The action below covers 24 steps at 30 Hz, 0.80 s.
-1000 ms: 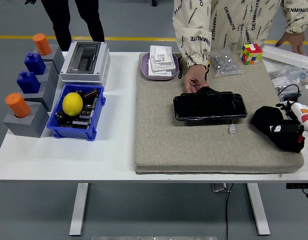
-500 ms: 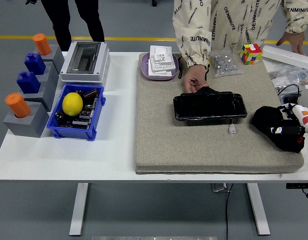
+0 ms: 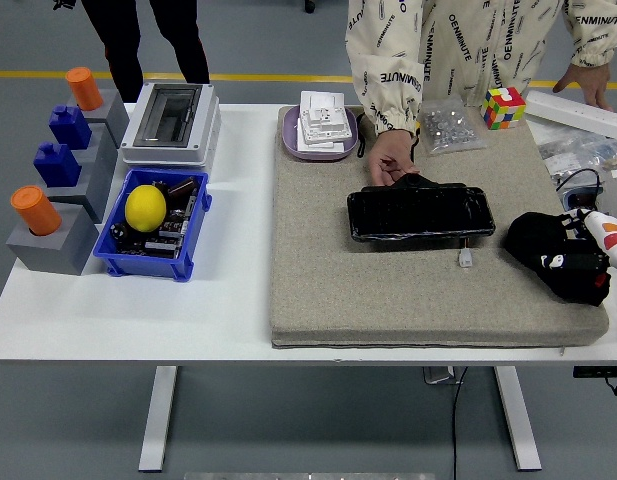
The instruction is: Pick the rag up,wipe the panel,place it on the desk
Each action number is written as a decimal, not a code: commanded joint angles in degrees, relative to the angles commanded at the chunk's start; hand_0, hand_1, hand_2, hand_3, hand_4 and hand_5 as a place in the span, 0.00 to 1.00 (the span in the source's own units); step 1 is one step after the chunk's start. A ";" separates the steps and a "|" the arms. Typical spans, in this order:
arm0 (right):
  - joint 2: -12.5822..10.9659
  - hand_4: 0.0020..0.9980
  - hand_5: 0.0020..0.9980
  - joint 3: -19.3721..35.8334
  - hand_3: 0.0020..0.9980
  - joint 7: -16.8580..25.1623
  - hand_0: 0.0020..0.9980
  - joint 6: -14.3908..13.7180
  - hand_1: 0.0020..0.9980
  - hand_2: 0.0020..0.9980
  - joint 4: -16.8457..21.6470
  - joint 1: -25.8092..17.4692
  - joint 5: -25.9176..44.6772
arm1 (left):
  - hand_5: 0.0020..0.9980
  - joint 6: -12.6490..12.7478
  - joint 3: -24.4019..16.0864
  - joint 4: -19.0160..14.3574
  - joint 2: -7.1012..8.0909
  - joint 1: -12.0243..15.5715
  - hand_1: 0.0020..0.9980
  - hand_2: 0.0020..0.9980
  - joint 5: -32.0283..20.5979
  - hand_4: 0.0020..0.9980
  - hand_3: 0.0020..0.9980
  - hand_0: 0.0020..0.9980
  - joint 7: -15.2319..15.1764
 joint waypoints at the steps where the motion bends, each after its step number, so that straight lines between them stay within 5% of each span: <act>1: 0.03 1.00 0.52 -0.07 0.77 0.02 0.72 0.01 0.67 0.71 -0.02 0.02 0.06 | 0.47 0.00 0.00 0.00 0.00 -0.01 0.69 0.73 0.00 0.59 0.56 0.64 -0.01; 24: 0.48 1.00 0.52 -0.42 0.70 0.11 0.65 -1.87 0.59 0.63 0.11 0.06 -0.17 | 0.47 -0.05 0.12 0.00 0.01 -0.14 0.69 0.73 -0.13 0.59 0.57 0.64 -0.22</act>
